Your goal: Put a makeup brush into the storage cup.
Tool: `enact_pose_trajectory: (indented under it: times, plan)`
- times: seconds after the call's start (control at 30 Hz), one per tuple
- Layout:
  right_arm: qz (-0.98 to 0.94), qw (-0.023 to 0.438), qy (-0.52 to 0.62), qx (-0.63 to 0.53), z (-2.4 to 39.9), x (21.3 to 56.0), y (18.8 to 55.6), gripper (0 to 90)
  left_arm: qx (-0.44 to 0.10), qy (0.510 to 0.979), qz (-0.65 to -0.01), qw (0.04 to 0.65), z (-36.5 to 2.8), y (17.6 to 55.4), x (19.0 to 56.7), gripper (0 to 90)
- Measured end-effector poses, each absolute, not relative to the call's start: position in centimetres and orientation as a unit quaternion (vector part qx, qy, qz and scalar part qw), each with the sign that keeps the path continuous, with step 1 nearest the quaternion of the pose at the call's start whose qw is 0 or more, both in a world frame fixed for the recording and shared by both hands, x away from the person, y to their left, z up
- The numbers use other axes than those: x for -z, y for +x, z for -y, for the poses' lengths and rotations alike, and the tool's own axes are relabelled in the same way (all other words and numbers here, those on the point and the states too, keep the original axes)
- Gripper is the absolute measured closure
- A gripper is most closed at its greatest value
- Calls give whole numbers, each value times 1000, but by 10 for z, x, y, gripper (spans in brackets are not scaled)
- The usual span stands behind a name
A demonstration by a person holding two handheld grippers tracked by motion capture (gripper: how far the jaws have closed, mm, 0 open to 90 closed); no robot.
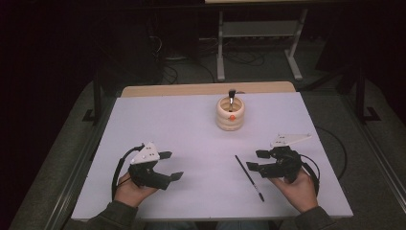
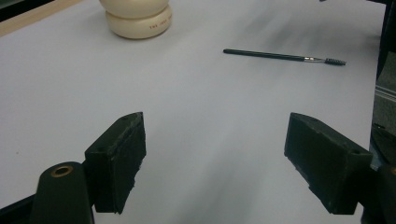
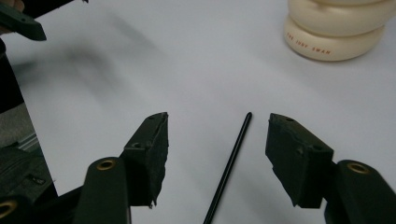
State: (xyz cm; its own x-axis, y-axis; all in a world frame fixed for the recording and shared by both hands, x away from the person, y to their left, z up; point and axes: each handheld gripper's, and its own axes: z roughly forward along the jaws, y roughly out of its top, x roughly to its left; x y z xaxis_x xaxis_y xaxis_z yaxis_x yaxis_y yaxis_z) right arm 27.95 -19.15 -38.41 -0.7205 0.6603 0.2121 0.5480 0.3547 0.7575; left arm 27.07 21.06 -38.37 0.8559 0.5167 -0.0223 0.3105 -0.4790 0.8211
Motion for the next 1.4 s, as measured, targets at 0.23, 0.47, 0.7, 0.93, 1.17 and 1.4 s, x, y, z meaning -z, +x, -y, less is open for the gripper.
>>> enact_pose_trajectory:
  times: [0.23,0.47,0.7,0.93,1.17,1.4]
  plan:
    - [-830,68,366,-416,188,397,277,432,-114,852,-243,450,-211,271,384,203]
    - [-835,64,369,-403,183,407,274,471,-115,853,-242,448,-210,271,384,203]
    - [-839,63,372,-391,182,414,271,501,-115,852,-241,451,-210,270,384,202]
    - [-842,65,380,-376,181,421,270,545,-114,851,-241,451,-210,271,384,202]
    - [-842,63,390,-367,180,424,268,580,-115,852,-240,451,-210,271,383,202]
    - [-842,59,399,-359,181,429,265,598,-116,852,-240,451,-210,271,383,202]
